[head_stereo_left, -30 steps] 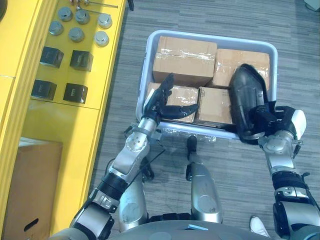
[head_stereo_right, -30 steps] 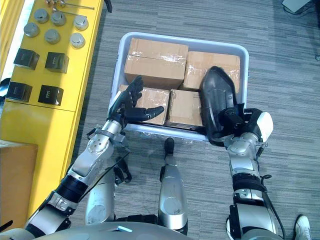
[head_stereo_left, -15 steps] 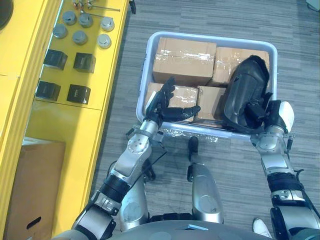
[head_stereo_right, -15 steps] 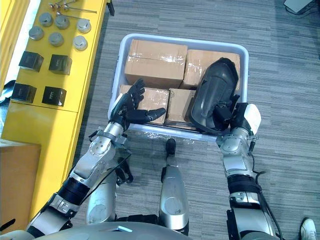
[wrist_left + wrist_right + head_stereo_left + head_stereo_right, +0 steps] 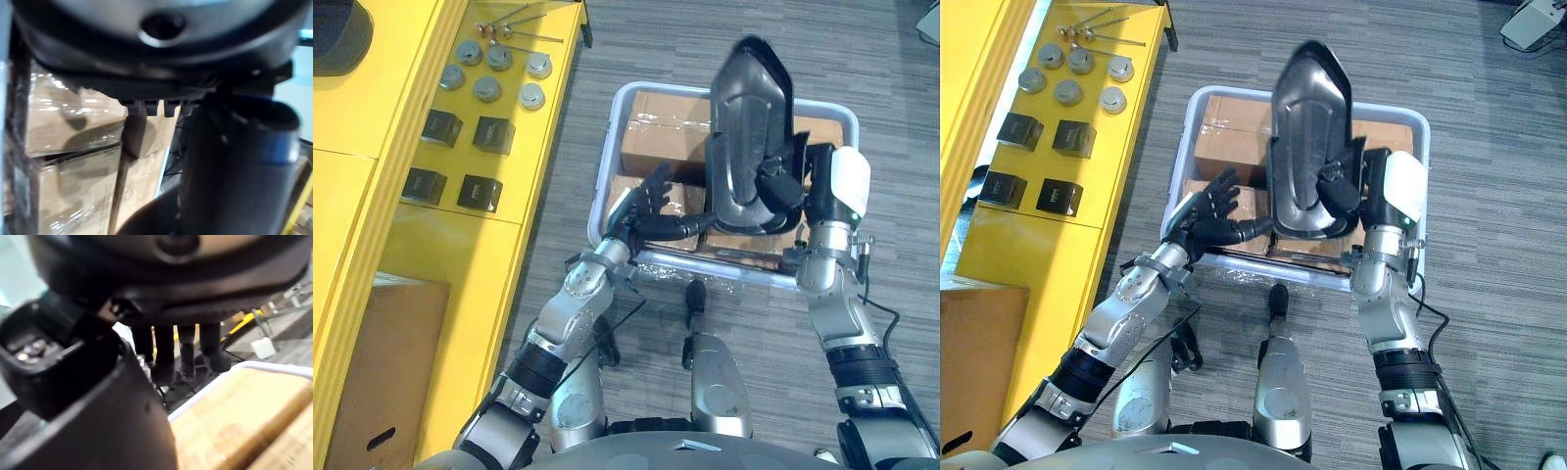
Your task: Walk over and take three plastic housings, then place them on the shelf
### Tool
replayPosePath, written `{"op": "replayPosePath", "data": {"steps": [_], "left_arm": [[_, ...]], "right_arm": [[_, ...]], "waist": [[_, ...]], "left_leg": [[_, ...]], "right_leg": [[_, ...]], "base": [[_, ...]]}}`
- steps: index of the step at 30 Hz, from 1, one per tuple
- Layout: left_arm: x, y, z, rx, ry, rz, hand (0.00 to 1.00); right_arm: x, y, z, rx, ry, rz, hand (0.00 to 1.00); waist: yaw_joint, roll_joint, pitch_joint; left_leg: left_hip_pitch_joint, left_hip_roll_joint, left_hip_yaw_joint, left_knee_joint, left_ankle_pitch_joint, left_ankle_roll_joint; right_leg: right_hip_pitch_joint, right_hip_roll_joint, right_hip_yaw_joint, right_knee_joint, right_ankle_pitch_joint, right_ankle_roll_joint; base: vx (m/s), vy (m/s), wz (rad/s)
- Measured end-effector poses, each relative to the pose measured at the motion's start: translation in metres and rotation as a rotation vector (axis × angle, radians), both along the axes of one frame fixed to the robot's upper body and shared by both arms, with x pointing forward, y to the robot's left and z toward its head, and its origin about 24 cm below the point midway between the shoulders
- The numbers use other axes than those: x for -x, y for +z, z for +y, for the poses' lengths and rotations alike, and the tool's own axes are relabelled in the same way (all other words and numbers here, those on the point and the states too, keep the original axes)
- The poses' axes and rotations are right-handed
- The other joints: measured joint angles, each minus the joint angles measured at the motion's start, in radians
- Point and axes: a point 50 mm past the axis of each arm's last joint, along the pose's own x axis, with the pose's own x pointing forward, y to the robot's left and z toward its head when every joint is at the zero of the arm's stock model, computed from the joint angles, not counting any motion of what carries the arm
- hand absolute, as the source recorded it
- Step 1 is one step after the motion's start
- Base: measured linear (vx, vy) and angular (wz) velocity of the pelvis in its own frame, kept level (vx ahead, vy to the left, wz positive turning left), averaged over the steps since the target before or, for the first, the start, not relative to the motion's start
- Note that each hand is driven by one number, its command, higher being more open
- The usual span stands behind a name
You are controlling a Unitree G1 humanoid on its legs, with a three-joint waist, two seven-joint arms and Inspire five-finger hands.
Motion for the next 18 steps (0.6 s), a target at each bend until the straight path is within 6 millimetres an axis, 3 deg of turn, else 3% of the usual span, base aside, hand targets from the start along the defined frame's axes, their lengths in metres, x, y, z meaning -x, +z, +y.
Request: {"op": "replayPosePath", "data": {"steps": [7, 18], "left_arm": [[-0.006, -0.029, -0.003, -0.037, -0.091, 0.239, 1.0], [-0.002, -0.046, -0.006, 0.25, -0.168, 0.476, 1.0]], "right_arm": [[-0.002, 0.005, 0.0, 0.031, 0.016, -0.002, 0.0], [-0.008, -0.005, 0.008, 0.106, 0.076, 0.068, 0.0]], "waist": [[-0.008, -0.007, -0.004], [-0.021, -0.063, -0.053]], "left_leg": [[0.021, 0.002, 0.005, -0.005, -0.002, -0.002], [0.037, 0.005, 0.016, -0.006, -0.006, -0.002]], "right_leg": [[0.017, 0.003, 0.002, -0.004, 0.0, 0.0], [0.028, 0.004, 0.009, -0.008, -0.001, -0.002]], "base": [[-0.01, 0.001, -0.01], [-0.03, 0.002, -0.03]]}}
